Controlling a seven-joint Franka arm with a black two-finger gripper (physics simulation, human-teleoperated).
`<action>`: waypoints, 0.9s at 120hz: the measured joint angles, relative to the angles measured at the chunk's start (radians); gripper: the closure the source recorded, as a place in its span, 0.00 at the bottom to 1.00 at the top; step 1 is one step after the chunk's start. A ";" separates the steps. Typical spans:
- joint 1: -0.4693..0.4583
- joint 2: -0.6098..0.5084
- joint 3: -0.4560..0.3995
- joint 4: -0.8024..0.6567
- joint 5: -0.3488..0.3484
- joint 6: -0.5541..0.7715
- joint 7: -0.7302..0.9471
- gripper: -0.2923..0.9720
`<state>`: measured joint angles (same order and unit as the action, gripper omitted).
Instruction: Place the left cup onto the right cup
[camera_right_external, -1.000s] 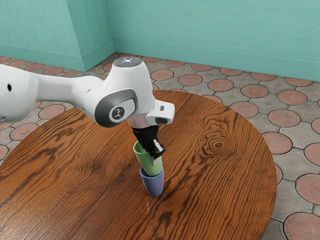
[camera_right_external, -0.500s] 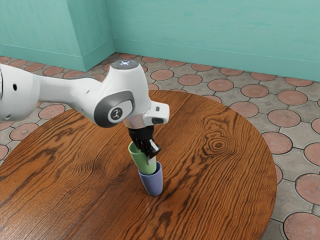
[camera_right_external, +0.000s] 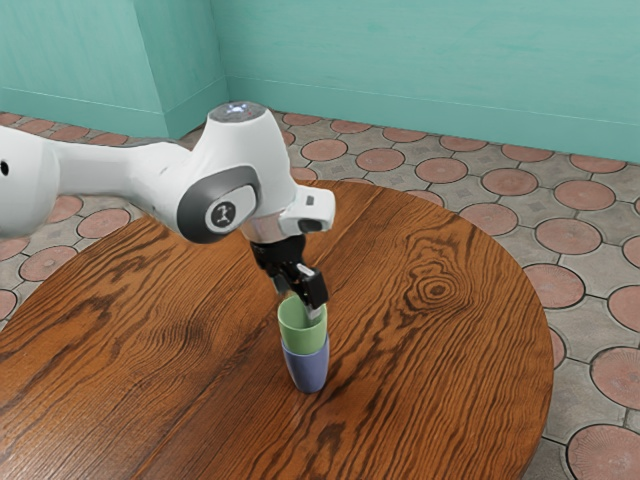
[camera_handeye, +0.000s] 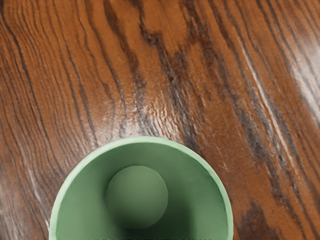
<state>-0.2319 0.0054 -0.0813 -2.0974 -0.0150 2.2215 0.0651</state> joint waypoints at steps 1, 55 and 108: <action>0.000 -0.004 0.000 0.000 0.000 -0.001 0.000 0.31; -0.015 -0.029 0.105 0.258 -0.028 -0.256 0.012 0.24; 0.003 0.057 0.205 0.484 0.002 -0.454 0.050 0.23</action>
<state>-0.2286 0.0623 0.1239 -1.6135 -0.0128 1.7679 0.1151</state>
